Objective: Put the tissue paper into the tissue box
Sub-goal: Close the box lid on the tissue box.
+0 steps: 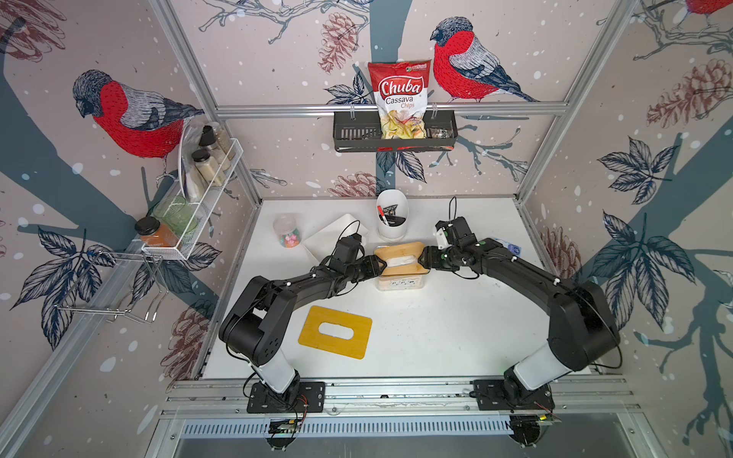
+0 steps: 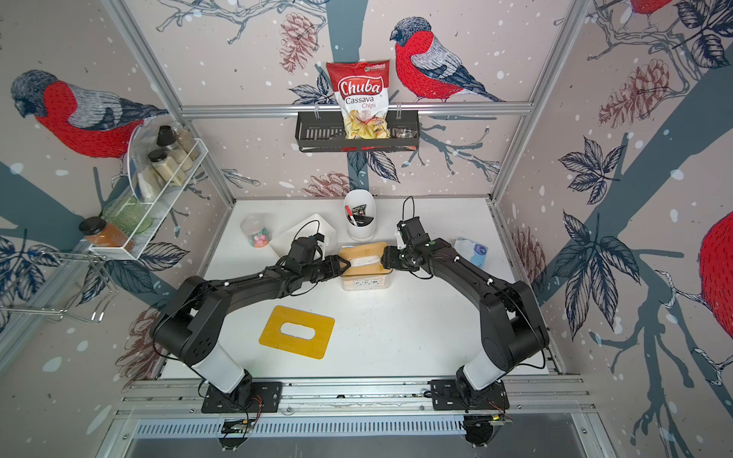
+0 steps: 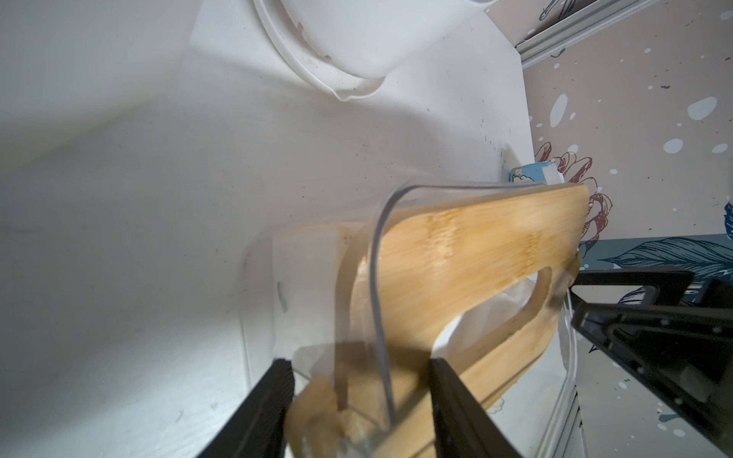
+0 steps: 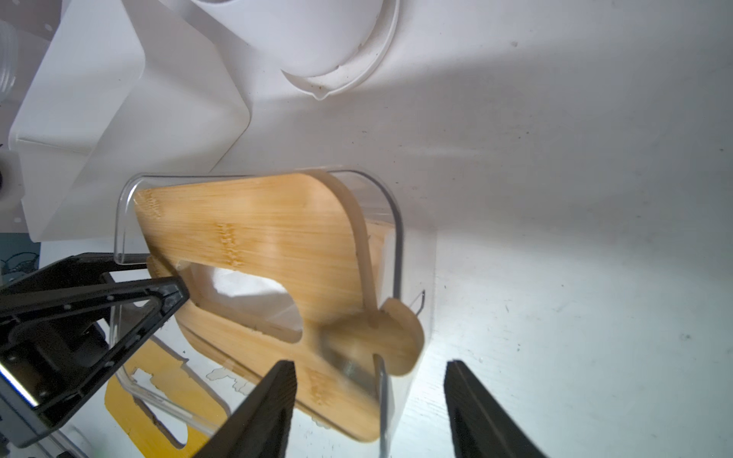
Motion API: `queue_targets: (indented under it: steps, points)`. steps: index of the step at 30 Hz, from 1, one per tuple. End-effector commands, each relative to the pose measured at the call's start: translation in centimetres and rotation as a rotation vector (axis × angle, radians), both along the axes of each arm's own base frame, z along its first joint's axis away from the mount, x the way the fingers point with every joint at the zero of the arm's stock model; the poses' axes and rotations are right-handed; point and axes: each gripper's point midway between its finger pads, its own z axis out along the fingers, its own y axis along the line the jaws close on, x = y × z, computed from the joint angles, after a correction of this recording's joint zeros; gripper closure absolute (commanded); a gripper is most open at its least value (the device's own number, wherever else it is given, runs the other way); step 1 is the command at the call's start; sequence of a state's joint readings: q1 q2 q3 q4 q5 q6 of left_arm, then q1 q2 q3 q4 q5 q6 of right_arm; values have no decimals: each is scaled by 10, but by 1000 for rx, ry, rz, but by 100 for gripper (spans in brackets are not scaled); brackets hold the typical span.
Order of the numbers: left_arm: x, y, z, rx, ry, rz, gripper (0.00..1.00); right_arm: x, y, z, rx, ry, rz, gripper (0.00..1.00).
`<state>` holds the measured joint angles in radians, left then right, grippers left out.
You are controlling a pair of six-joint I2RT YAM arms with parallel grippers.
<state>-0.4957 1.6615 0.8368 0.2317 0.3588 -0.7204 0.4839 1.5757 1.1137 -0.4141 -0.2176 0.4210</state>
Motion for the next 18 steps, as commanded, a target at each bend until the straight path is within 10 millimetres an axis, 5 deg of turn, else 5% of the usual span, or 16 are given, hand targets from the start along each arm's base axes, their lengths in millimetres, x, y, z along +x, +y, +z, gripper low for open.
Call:
queue_targets:
  steps: [1,7,18]
  points:
    - [-5,5,-9,47,19,-6,43,7,1,11,68,-31,22,28]
    - [-4,4,-8,42,12,-10,43,30,-1,13,108,-61,56,25]
    - [-4,2,-3,31,4,-18,43,40,23,0,105,-29,131,40]
